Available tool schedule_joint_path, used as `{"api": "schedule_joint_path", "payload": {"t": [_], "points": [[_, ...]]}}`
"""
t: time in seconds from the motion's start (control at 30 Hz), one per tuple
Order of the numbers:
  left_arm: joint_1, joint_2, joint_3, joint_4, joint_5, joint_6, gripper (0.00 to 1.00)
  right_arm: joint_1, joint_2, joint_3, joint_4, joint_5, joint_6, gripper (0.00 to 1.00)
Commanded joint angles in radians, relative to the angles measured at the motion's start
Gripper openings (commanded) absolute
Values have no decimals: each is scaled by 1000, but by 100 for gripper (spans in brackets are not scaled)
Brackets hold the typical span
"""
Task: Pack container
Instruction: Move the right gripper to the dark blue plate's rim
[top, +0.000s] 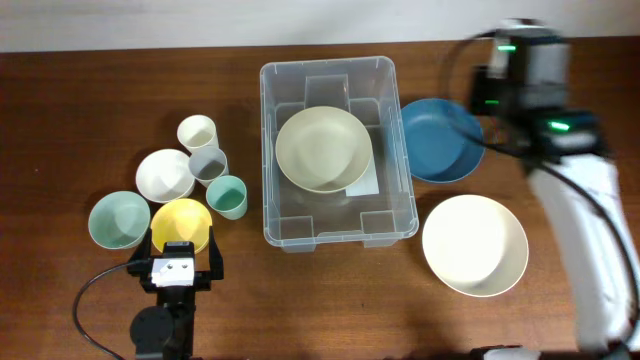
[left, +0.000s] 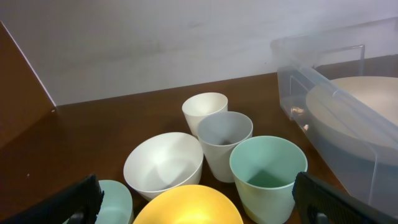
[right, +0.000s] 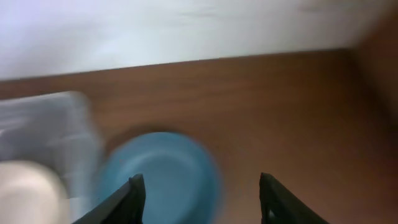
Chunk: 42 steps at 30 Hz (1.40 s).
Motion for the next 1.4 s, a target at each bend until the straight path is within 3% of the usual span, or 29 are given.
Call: {"api": "schedule_joint_path", "payload": {"t": [0.0,0.13,0.37,0.73,0.9,1.37], "points": [[-4,-8,-9,2,11,12,100,-144,-25,8,-73,25,67,57],[-4,-8,-9,2,11,12,100,-325,-1,-17,-163,-28,69,61],[-4,-9,-9,2,11,12,99,-492,96,-97,-152,-246,69,68],[-4,-9,-9,2,11,12,100,-500,338,-109,-75,-307,63,70],[-4,-8,-9,2,11,12,100,-500,426,-109,0,-383,-4,70],[-4,-8,-9,2,11,12,100,-502,455,-109,65,-383,-27,70]]}}
